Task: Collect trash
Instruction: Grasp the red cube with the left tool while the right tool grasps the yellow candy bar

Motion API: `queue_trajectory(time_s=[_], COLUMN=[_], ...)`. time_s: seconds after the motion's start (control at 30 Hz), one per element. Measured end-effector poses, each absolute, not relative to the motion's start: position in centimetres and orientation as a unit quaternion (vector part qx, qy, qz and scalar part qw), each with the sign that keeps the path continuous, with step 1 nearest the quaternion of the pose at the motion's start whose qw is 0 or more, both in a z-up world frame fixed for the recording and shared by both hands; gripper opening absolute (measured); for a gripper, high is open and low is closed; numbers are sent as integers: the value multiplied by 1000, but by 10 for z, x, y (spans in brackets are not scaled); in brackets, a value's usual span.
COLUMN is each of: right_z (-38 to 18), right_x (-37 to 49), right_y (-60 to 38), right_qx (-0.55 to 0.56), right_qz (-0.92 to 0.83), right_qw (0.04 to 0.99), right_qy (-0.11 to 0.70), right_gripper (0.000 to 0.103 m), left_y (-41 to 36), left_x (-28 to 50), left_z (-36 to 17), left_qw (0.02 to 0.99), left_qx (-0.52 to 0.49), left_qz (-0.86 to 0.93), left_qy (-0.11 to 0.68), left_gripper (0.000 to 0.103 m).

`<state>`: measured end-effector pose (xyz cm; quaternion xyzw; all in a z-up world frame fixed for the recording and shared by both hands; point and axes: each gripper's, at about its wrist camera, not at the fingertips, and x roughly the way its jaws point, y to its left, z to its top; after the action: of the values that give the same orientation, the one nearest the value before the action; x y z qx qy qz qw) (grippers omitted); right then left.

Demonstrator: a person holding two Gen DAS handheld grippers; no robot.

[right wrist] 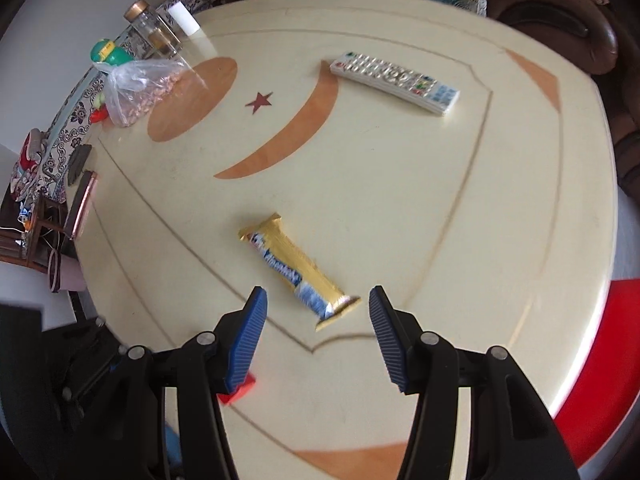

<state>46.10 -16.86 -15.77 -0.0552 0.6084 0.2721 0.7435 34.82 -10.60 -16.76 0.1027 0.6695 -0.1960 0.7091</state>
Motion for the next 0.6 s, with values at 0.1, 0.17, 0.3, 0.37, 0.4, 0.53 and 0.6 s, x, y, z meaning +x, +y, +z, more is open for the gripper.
queue_trajectory(time_s=[0.1, 0.17, 0.3, 0.37, 0.4, 0.53, 0.6], right_z=[-174, -184, -197, -202, -204, -206, -206], right_x=[471, 474, 472, 470, 469, 468, 469], right_y=[-155, -147, -134, -130, -128, -124, -125], right_qx=[-66, -70, -89, -95, -99, -107, -103], right_qz=[275, 278, 285, 286, 286, 284, 284], right_qw=[730, 722, 712, 709, 707, 708, 707], right_qy=[622, 630, 635, 638, 639, 638, 639], right_gripper=[53, 53, 53, 53, 53, 53, 53], left_y=[-105, -105, -106, -106, -106, -106, -107], left_x=[350, 351, 355, 356, 357, 361, 362], left_z=[-172, -175, -182, -186, -187, -191, -193], left_qw=[707, 706, 702, 700, 699, 697, 697], left_qx=[96, 96, 95, 96, 95, 89, 91], left_qz=[-200, -199, -201, -200, -200, -200, -201], left_qy=[671, 673, 677, 678, 680, 683, 683], left_gripper=[75, 75, 75, 75, 75, 75, 75])
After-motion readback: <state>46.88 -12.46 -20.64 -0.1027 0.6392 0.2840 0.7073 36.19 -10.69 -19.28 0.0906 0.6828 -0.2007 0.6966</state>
